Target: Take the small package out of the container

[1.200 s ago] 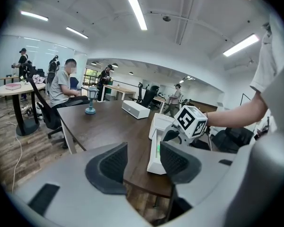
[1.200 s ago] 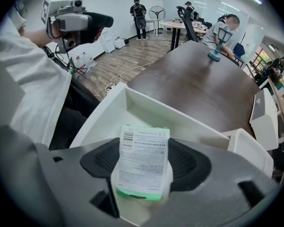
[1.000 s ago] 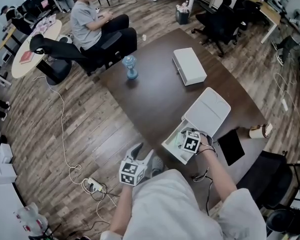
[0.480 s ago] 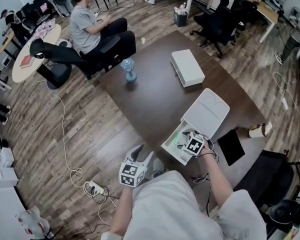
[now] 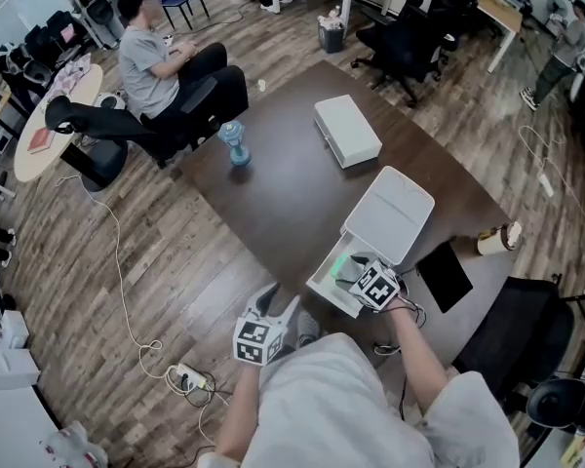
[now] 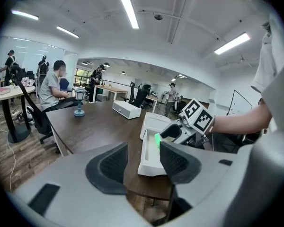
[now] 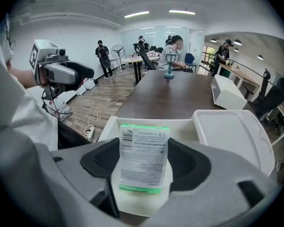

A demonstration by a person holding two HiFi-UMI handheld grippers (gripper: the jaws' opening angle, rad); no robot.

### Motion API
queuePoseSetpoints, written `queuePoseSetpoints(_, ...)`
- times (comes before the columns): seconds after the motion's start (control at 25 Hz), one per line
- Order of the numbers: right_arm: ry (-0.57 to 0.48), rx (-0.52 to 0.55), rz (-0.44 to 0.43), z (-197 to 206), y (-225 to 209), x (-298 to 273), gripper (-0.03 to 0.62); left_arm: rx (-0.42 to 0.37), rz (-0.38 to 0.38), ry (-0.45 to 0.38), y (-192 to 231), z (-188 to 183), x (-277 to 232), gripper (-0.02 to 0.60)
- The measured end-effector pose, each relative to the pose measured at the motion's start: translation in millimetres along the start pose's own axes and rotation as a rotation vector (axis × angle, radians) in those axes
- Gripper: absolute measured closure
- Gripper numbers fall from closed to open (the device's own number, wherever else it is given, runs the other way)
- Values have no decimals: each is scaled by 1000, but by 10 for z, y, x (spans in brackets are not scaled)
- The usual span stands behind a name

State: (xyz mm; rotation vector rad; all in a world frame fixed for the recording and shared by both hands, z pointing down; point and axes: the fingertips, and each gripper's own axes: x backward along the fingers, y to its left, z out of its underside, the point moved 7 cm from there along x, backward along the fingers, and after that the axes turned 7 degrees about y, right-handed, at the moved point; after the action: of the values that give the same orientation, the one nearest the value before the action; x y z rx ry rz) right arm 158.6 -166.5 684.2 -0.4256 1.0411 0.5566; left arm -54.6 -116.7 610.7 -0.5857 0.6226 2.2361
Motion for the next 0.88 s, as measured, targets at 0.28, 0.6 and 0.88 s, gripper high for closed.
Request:
queuePoseSetpoints(0.28,-133,-202,108,93,53,176,275,-11,59,9,-109,33,-36,377)
queuePoseSetpoints(0.6,-293,-460,303,145,192,442,275,-56,155,48,-98,-2,-74,380)
queuePoseSetpoints(0.88,-419,-641,469,155,456,788,276,-109,253,79,-57,-96,-6,385)
